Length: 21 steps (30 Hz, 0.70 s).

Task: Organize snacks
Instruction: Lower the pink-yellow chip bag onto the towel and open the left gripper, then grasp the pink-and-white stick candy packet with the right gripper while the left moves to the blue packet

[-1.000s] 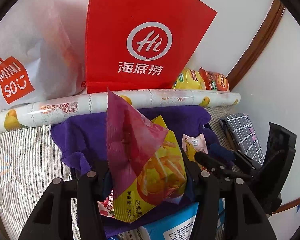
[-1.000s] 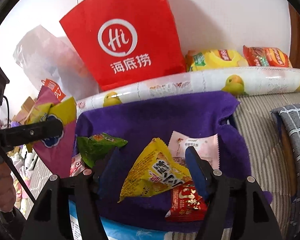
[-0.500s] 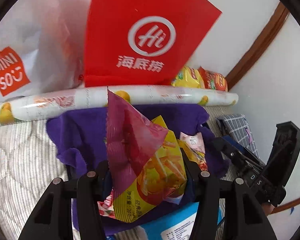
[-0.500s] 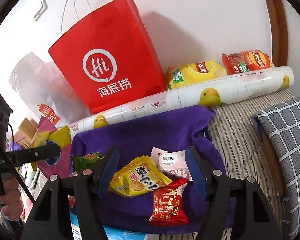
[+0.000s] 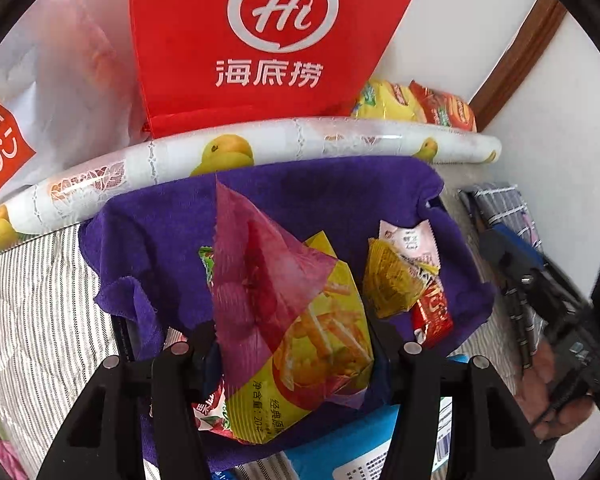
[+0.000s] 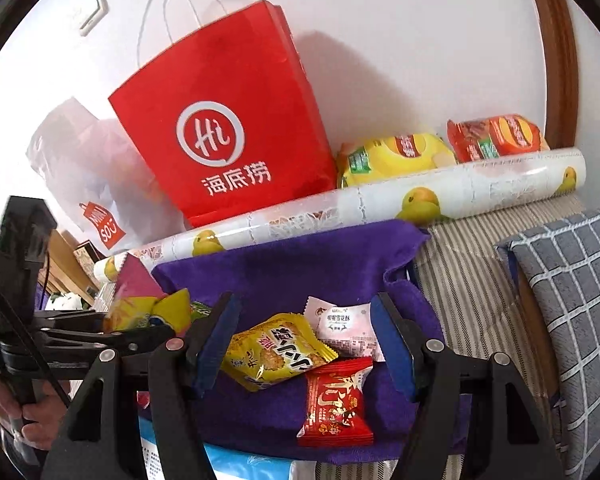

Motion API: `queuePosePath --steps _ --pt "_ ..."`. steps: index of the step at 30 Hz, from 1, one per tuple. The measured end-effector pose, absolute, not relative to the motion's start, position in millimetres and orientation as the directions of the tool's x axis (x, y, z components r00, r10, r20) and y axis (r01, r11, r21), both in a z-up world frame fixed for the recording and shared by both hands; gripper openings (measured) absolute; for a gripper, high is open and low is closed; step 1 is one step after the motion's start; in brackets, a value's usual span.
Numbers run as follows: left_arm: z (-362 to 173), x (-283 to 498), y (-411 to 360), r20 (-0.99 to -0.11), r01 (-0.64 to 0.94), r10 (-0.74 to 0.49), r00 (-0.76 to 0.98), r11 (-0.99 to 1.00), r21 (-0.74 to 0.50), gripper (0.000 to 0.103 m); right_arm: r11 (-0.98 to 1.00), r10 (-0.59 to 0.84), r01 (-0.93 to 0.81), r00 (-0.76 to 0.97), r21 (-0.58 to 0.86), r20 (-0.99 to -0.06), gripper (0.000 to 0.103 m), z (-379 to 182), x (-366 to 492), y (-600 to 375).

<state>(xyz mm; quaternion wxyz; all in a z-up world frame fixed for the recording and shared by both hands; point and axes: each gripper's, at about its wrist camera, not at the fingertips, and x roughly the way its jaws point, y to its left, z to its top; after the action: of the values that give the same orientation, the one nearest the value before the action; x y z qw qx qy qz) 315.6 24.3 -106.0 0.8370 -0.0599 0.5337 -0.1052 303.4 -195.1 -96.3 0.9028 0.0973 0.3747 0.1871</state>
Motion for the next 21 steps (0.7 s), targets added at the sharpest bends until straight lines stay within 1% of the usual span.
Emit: queuePosePath --steps 4,8,11,17,21 --pt "-105.2 314.9 22.2 -0.891 0.111 -0.201 0.407 0.979 -0.17 0.059 0.916 0.401 -0.276 0.666 0.292 -0.629 0.068 -86.6 287.0 -193.7" --pt "-96.5 310.9 24.4 -0.885 0.099 -0.171 0.432 0.985 -0.143 0.066 0.93 0.368 -0.281 0.662 0.239 -0.653 0.068 -84.8 262.9 -190.7" --pt "-84.6 305.9 29.5 -0.871 0.094 -0.184 0.456 0.983 -0.158 0.066 0.935 0.351 -0.284 0.655 0.212 -0.669 0.068 -85.2 241.9 -190.4" --pt "-56.7 289.4 31.2 -0.835 0.112 -0.198 0.514 0.98 -0.164 0.066 0.934 0.354 -0.282 0.635 0.221 -0.687 0.068 -82.6 203.3 -191.5" --pt "-36.3 273.5 25.7 -0.806 0.139 -0.211 0.553 0.977 -0.16 0.066 0.917 0.395 -0.303 0.616 0.258 -0.682 0.066 -82.4 176.4 -190.1"
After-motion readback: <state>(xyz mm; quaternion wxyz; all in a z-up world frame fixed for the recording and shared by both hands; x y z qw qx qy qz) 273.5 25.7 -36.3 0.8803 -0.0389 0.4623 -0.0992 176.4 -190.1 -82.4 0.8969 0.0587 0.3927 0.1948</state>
